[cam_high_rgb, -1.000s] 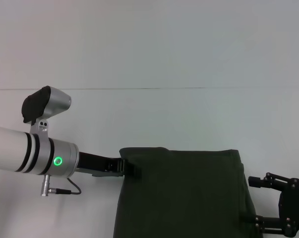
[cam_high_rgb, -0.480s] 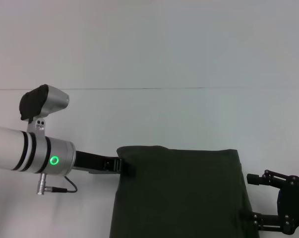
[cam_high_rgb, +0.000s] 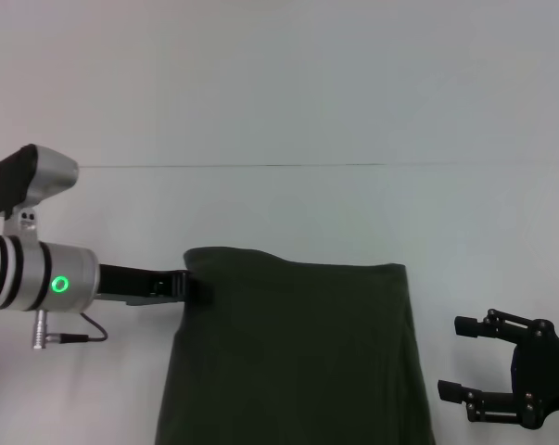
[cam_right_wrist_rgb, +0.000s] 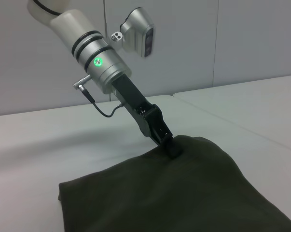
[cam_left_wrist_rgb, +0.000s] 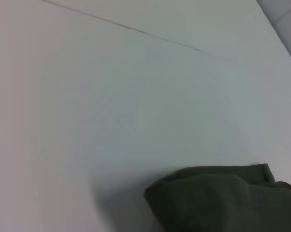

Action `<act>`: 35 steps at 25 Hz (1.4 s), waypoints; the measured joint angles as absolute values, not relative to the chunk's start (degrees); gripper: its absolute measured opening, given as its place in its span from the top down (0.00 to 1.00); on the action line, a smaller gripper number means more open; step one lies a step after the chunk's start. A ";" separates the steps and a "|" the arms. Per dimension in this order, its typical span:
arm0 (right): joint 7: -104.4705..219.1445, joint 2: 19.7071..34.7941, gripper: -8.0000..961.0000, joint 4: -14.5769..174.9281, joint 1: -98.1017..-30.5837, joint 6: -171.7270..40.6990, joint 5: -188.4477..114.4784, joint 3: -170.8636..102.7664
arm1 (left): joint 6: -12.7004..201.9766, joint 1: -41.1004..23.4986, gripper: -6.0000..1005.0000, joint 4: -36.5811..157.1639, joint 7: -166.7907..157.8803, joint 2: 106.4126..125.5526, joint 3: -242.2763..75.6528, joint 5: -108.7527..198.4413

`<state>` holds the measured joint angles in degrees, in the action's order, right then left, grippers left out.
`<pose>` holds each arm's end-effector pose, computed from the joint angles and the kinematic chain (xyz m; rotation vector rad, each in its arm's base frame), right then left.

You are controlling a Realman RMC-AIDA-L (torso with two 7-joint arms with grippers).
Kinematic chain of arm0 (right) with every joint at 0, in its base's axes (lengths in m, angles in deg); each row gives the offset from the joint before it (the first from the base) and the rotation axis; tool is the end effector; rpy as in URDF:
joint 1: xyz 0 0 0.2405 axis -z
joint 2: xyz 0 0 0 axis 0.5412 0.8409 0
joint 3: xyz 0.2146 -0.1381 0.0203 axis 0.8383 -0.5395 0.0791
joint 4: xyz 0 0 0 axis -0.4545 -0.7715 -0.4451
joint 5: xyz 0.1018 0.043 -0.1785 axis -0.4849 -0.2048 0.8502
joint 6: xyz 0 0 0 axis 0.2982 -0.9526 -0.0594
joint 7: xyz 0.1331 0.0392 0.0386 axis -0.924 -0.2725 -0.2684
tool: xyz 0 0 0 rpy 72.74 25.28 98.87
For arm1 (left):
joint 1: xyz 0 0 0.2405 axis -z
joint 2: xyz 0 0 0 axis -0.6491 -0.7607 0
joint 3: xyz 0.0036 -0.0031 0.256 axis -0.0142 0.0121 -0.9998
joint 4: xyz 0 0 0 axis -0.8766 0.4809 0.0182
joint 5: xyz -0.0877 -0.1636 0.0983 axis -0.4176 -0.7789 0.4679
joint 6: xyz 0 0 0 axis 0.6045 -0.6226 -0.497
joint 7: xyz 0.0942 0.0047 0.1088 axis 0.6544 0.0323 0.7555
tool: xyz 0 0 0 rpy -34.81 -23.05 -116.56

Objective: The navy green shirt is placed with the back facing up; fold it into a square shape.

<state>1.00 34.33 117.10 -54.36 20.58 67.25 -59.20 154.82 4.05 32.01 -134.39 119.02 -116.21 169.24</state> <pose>0.3084 0.2806 0.0127 -2.6769 0.3292 0.6115 -0.2576 0.3969 -0.0261 -2.3062 -1.6290 -0.3147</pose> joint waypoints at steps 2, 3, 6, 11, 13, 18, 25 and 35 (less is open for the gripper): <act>1.00 34.33 0.08 117.10 -54.49 20.54 67.24 -59.20 | 154.11 3.54 0.93 31.74 -134.58 118.61 -116.05 169.35; 1.00 34.33 0.08 117.10 -54.53 20.52 67.23 -59.21 | 153.77 3.23 0.93 31.48 -134.71 118.48 -115.95 169.37; 1.00 34.33 0.08 117.11 -54.69 20.44 67.22 -59.21 | 153.13 2.41 0.93 30.76 -134.85 118.36 -115.06 169.42; 1.00 34.34 0.08 116.97 -55.02 20.28 67.22 -59.21 | 152.20 1.71 0.94 30.44 -134.57 117.80 -113.73 169.49; 1.00 34.34 0.08 116.94 -55.11 20.27 67.22 -59.22 | 152.14 1.63 0.94 30.43 -134.55 117.69 -113.72 169.54; 1.09 34.41 0.08 116.81 -55.24 20.09 67.22 -59.27 | 152.05 1.55 0.92 30.40 -133.16 117.98 -113.69 169.36; 1.36 34.56 0.08 116.42 -55.54 19.69 67.22 -59.67 | 154.69 -2.30 0.88 22.72 -130.41 120.40 -113.80 167.49; 6.22 34.67 0.08 111.11 -59.34 19.46 67.11 -59.63 | 169.79 -11.49 0.70 7.72 -109.95 123.82 -109.98 157.45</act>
<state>6.22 34.67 111.11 -59.34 19.46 67.11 -59.63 169.79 -11.49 7.72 -109.95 123.82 -109.98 157.45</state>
